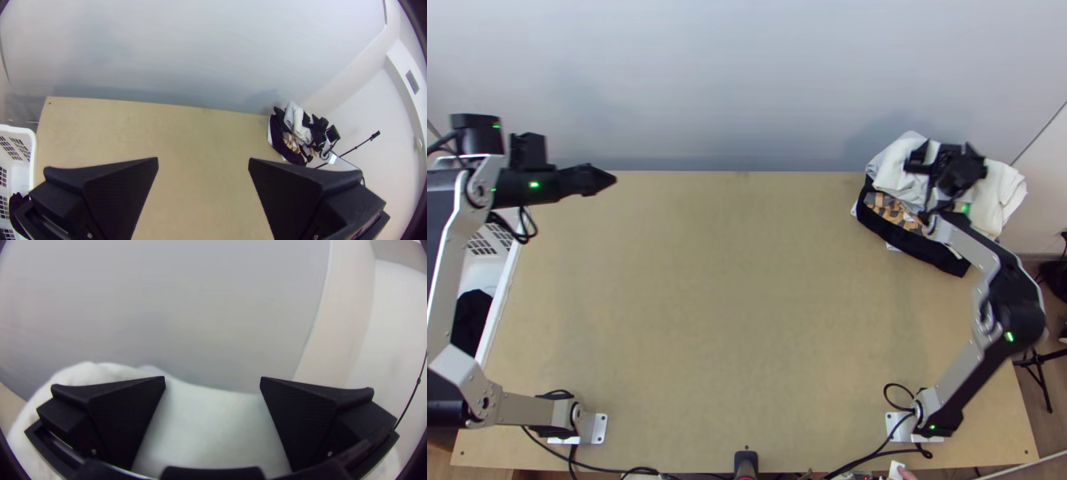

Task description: Fold the t-shirt

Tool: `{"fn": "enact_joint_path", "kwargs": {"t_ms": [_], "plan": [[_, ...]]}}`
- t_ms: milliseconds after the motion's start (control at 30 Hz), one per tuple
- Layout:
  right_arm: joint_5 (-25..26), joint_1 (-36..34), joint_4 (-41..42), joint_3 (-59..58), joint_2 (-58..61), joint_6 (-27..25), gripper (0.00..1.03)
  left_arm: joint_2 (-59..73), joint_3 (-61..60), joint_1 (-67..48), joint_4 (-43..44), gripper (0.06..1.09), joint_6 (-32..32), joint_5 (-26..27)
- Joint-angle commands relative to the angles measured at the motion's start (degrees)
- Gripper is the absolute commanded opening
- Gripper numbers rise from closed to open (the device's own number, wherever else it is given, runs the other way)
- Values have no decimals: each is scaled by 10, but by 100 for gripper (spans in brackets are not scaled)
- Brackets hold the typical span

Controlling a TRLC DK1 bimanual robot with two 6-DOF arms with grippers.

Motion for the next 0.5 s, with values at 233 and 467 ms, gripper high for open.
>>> {"fn": "enact_joint_path", "kwargs": {"t_ms": [233,467], "plan": [[36,23,1,6,-116,-25,99,-145,-98,116,151,104,5,-49],[17,32,0,-151,-433,159,99,-339,-343,157,443,104,-45,-158]]}}
